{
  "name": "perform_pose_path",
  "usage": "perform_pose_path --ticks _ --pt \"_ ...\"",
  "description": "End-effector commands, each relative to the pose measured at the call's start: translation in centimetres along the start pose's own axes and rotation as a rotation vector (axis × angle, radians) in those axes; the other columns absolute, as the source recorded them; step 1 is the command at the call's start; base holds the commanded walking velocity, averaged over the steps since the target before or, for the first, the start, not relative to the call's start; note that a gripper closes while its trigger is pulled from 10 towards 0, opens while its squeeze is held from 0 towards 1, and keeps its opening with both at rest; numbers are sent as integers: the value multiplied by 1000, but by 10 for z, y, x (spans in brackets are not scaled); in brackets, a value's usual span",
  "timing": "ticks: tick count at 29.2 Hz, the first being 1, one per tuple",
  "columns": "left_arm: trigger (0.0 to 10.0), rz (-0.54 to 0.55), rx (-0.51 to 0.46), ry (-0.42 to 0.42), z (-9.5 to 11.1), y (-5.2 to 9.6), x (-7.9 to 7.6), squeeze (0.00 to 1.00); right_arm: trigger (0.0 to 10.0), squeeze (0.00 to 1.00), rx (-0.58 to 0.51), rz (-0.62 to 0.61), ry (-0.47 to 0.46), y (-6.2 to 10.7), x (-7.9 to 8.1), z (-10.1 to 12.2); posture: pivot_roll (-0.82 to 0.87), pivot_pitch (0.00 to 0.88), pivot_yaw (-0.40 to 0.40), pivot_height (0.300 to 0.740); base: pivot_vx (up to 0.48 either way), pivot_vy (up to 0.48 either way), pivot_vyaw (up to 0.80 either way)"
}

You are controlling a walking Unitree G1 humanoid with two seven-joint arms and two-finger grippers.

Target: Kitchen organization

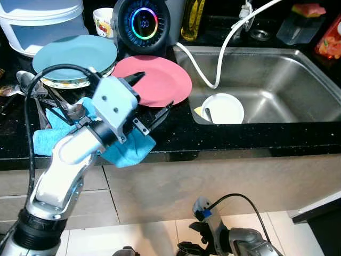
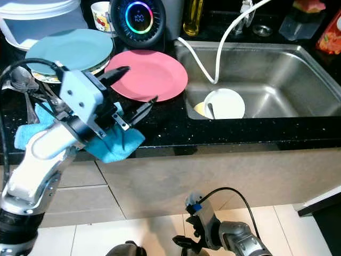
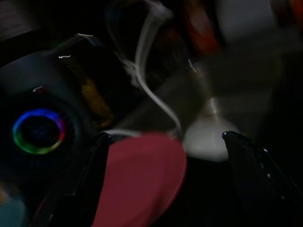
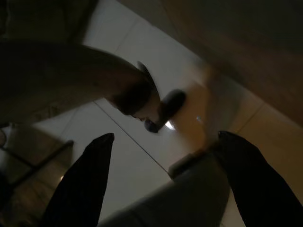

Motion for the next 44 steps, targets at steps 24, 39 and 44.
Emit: perform_pose_path --ticks 24,39,44 --pt "10000 -91 -235 397 21 9 -12 0 10000 0 -81 -277 -82 39 -60 -9 114 125 -26 740 0 0 0" --pt "10000 -490 -341 963 27 41 -77 0 10000 0 -812 394 28 106 16 111 104 125 -25 740 0 0 0" --pt "10000 -525 -299 1064 15 53 -88 0 10000 0 -950 456 75 129 25 136 105 127 -24 740 0 0 0"
Point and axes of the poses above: a point about 5 cm out from each wrist's last joint towards the gripper, its own y axis pointing back from the gripper into the wrist, its own z axis along the axis of the wrist's last joint, x = y × z, the point moved 3 cm from there along -y, pointing out of the wrist towards the gripper, and after that the axes turned 9 degrees about y, right-handed, at the moved point
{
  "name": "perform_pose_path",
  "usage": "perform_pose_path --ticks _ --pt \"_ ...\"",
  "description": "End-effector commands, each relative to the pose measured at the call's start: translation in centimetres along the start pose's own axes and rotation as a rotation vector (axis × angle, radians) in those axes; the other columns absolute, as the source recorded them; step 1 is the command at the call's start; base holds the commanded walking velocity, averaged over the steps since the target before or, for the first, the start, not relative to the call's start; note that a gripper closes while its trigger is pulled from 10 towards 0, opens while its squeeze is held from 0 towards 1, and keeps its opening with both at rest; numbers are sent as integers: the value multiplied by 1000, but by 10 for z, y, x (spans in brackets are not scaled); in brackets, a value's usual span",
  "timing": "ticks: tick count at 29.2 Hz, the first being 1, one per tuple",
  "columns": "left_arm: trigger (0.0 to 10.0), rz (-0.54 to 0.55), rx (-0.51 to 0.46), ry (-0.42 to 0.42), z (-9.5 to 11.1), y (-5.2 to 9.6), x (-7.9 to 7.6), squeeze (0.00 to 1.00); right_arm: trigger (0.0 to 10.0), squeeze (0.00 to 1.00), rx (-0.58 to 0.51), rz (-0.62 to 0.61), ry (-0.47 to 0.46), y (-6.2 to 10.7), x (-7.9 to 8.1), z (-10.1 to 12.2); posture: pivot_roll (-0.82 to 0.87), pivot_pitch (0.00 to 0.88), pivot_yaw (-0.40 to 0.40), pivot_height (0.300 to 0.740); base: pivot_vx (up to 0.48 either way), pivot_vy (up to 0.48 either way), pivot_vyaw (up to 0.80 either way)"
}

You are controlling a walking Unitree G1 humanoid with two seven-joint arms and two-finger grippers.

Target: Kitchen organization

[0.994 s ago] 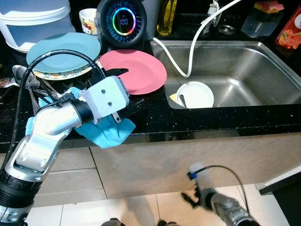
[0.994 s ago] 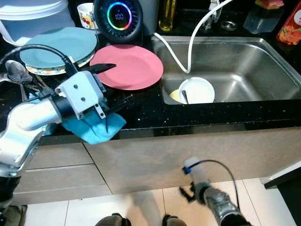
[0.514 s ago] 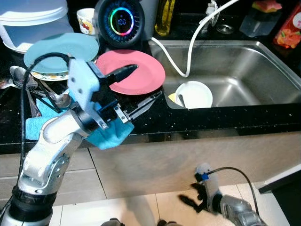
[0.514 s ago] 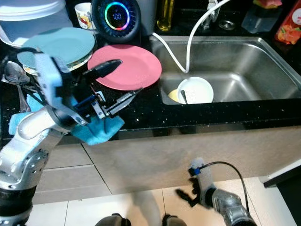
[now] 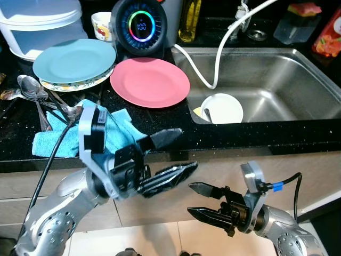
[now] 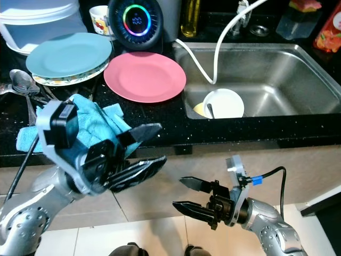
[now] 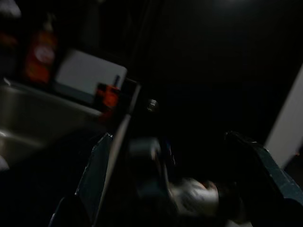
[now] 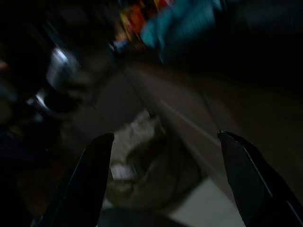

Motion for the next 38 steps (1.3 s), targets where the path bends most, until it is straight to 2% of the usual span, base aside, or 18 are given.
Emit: perform_pose_path --ticks 1,2,5,6,7,8,9,19,20,23,24,26,31,37,38 --pt "10000 -26 34 60 -8 6 -6 0 10000 0 -69 48 8 -2 9 18 105 128 -23 740 0 0 0" --pt "10000 -26 34 60 -8 6 -6 0 10000 0 -69 48 8 -2 9 18 105 128 -23 740 0 0 0" --pt "10000 -55 30 149 -13 15 -16 0 10000 0 -108 84 16 -6 15 31 107 131 -22 740 0 0 0" --pt "10000 -77 25 202 -15 21 -22 0 10000 0 -171 73 21 -7 12 42 112 132 -23 740 0 0 0" --pt "10000 -77 25 202 -15 21 -22 0 10000 0 -171 73 21 -7 12 42 112 132 -23 740 0 0 0" --pt "10000 -89 28 247 -21 27 -27 0 10000 0 -251 15 48 -7 2 55 115 133 -23 740 0 0 0" --pt "10000 -83 34 265 -25 30 -27 0 10000 0 -287 -20 68 -7 -4 61 115 133 -23 740 0 0 0" --pt "10000 -77 37 276 -28 32 -27 0 10000 0 -309 -43 81 -7 -7 65 115 133 -21 740 0 0 0" --pt "10000 -70 44 298 -33 35 -27 0 10000 0 -333 -79 96 -7 -13 69 115 133 -20 740 0 0 0" --pt "10000 98 91 429 -78 62 -10 0 10000 0 -285 -219 210 -42 -40 73 119 128 -15 740 0 0 0" --pt "10000 98 91 429 -78 62 -10 0 10000 0 -285 -219 210 -42 -40 73 119 128 -15 740 0 0 0" --pt "10000 176 91 468 -92 75 -2 0 10000 0 -295 -282 232 -53 -51 78 119 128 -15 740 0 0 0" --pt "10000 266 44 509 -100 94 5 0 10000 0 -336 -391 218 -58 -70 87 128 118 -25 740 0 0 0" --pt "10000 311 9 483 -98 97 11 0 10000 0 -335 -401 220 -57 -73 87 130 117 -31 740 0 0 0" --pt "10000 332 10 470 -101 101 14 0 10000 0 -336 -408 227 -58 -73 88 131 118 -31 740 0 0 0"
Point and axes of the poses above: a point about 5 cm out from each wrist's last joint towards the gripper, its own y axis pointing back from the gripper into the wrist, its own z axis along the axis of the wrist's last joint, x = y × z, the point moved 3 cm from there along -y, pointing out of the wrist towards the gripper, and after that the axes turned 9 degrees about y, right-handed, at the moved point
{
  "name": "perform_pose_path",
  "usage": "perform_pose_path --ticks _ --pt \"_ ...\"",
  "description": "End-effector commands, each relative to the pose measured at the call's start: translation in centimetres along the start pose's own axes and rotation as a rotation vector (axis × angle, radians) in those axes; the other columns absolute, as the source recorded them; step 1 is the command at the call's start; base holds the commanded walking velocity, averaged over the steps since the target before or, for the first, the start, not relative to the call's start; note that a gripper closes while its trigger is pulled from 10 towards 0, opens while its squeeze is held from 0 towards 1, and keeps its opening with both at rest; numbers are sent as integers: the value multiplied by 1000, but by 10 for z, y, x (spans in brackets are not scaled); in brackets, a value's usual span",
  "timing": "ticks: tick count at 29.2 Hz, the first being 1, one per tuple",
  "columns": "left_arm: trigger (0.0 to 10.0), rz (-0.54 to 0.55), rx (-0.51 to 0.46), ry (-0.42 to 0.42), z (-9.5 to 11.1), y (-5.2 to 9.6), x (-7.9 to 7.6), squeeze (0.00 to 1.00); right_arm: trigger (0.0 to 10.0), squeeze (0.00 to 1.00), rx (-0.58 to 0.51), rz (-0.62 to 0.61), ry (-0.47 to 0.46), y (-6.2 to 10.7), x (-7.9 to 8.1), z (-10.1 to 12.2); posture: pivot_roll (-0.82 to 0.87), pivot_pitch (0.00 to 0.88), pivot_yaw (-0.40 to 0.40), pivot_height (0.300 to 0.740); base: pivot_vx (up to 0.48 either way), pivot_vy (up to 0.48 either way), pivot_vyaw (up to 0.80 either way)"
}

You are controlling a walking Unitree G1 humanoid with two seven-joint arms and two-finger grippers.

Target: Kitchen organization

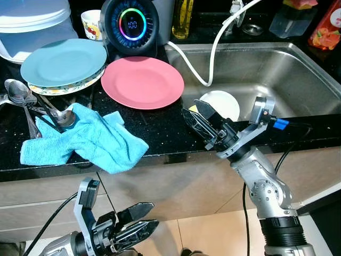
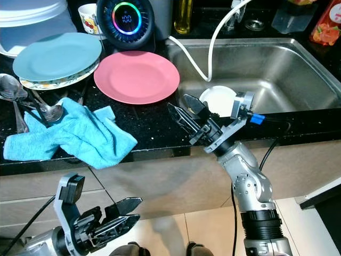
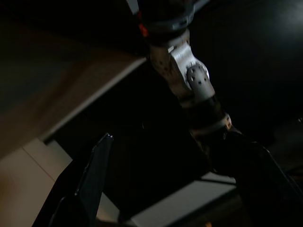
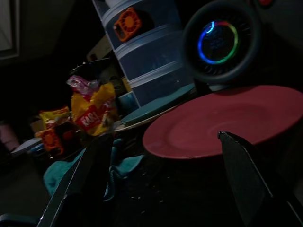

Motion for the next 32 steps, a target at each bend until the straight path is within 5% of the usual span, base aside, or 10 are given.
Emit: perform_pose_path --ticks 1,5,9,15,20,32 --pt "10000 59 -4 -3 -6 6 11 0 10000 0 -4 -31 23 0 -5 1 131 117 -31 740 0 0 0" --pt "10000 248 -12 -46 -11 18 43 0 10000 0 -26 -76 86 -19 -7 9 130 118 -29 740 0 0 0" --pt "10000 338 -3 -46 -19 27 59 0 10000 0 -32 -79 133 -33 -5 14 130 118 -27 740 0 0 0" --pt "10000 586 -92 -70 -19 50 98 0 10000 0 45 -13 389 -75 12 16 134 124 -27 740 0 0 0" --pt "10000 690 -111 -89 -18 58 117 0 10000 0 155 36 595 -91 18 1 141 126 -36 740 0 0 0" --pt "10000 956 -14 -78 -49 83 151 0 10000 0 404 319 973 -83 30 -28 132 132 -43 740 0 0 0"
Point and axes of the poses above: a point about 5 cm out from each wrist's last joint towards the gripper, its own y axis pointing back from the gripper into the wrist, its own z axis along the axis of the wrist's last joint, x = y × z, the point moved 3 cm from there along -y, pointing out of the wrist towards the gripper, and after that the axes turned 9 degrees about y, right-handed, at the moved point
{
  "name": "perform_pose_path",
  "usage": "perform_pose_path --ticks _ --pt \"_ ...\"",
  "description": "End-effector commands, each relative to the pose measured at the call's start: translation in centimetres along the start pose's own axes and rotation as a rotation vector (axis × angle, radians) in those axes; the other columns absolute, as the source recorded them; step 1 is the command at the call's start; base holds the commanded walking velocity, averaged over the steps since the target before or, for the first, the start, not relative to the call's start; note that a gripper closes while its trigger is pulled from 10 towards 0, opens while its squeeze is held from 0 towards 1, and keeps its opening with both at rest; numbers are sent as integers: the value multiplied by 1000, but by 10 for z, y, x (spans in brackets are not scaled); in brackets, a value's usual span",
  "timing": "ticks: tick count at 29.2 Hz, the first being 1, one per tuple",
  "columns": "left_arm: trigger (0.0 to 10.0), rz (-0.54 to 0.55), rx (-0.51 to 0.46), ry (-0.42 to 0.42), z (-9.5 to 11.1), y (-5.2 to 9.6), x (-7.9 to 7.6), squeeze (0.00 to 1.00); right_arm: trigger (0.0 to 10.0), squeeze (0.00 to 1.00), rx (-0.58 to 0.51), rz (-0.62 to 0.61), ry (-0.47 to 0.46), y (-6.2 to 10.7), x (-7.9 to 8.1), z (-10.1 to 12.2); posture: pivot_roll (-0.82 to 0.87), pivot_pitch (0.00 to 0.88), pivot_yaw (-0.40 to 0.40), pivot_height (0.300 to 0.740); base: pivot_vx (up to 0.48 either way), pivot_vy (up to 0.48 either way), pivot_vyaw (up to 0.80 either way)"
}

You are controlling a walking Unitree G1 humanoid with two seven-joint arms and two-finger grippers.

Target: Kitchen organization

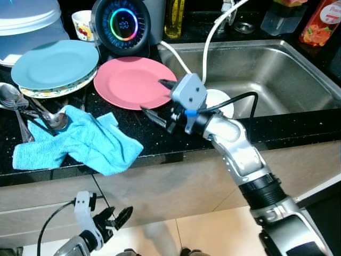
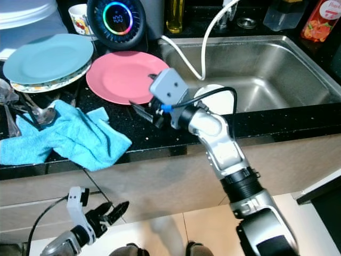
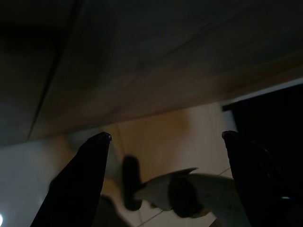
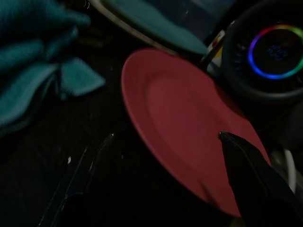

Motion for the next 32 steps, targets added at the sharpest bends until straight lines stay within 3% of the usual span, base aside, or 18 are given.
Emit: perform_pose_path --ticks 1,5,11,19,20,21,22,32 --pt "10000 42 23 8 -11 1 5 0 10000 0 7 10 50 -7 3 1 135 132 -44 740 0 0 0" --pt "10000 72 32 10 -14 0 8 0 10000 0 53 -7 94 -13 3 -5 135 132 -43 740 0 0 0" --pt "10000 164 75 -7 -24 1 17 0 10000 0 86 -92 113 -23 -11 -2 141 131 -44 740 0 0 0" --pt "10000 283 161 14 -47 13 30 0 10000 0 95 -47 234 -29 -12 5 140 130 -46 740 0 0 0" --pt "10000 294 170 22 -51 15 31 0 7294 0 92 -37 241 -28 -11 6 139 131 -44 740 0 0 0" --pt "10000 302 175 28 -53 16 32 0 7294 0 89 -31 245 -28 -11 6 138 131 -46 740 0 0 0" --pt "10000 312 184 36 -56 19 33 0 0 0 85 -24 250 -28 -10 7 138 131 -46 740 0 0 0" --pt "10000 388 256 75 -81 35 40 0 0 0 66 33 310 -24 -3 12 133 131 -42 740 0 0 0"
Point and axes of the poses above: a point about 5 cm out from each wrist's last joint towards the gripper, its own y axis pointing back from the gripper into the wrist, its own z axis along the axis of the wrist's last joint, x = y × z, the point moved 3 cm from there along -y, pointing out of the wrist towards the gripper, and after that the axes turned 9 degrees about y, right-handed, at the moved point
